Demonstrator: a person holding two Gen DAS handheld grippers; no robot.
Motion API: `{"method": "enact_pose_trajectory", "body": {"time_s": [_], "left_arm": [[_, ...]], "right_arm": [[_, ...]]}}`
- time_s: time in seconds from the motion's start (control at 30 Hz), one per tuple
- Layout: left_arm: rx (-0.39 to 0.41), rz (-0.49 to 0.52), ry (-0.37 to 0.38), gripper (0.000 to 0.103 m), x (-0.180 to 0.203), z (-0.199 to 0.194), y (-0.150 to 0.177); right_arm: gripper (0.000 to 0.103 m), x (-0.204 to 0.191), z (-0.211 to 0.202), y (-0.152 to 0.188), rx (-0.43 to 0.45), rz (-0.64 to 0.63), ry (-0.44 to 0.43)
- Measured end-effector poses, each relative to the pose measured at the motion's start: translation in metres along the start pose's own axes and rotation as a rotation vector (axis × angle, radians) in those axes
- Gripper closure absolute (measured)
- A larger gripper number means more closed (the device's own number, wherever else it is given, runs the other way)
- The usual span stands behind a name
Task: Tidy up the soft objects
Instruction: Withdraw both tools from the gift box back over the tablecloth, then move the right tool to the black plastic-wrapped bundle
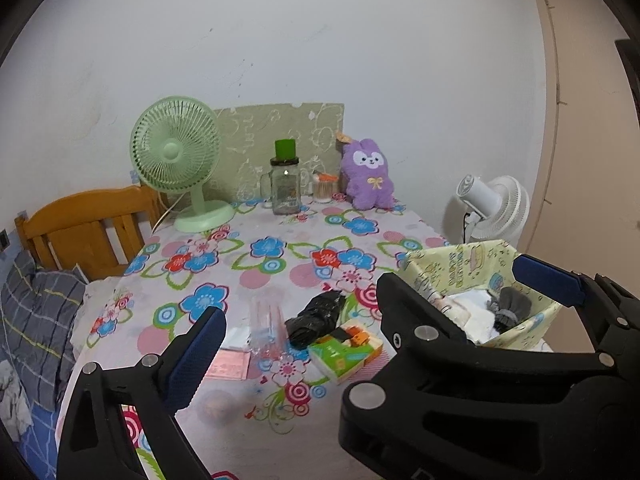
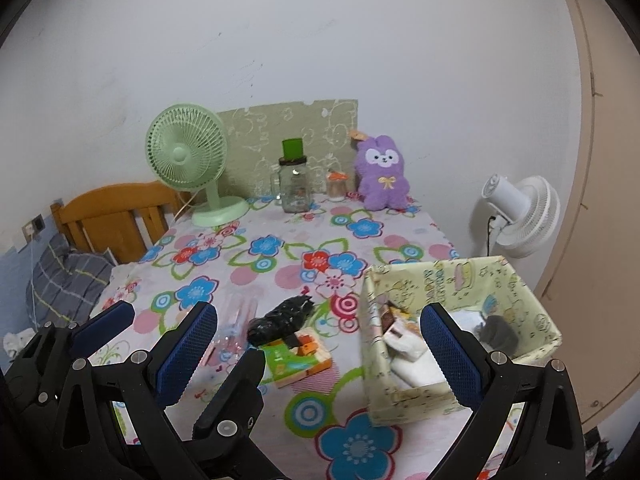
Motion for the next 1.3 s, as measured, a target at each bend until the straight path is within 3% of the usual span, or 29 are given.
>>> {"method": "enact_pose_trajectory", "body": {"time_s": [0.43, 1.3], "left_arm": [[-0.102, -0.037, -0.025, 0.008, -0.025, 0.034, 0.032], [-0.253, -0.103, -0.065, 0.009, -0.067, 0.104, 0.06]], "right_arm": [[0.005, -0.021, 0.046, 0.027, -0.115, -0.015, -0.029], [0.008, -0.045, 0.127, 0.052, -0.279, -0.05, -0.042]]}}
Point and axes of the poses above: each gripper's, at about its wrist camera, not at the fingertips, and z roughly the way its jaws point, x to its right, y to its underside, the point moved 9 cm from there along z, roughly the way its jaws point, and after that the axes turned 10 degrees about -x, right-handed, at the moved point
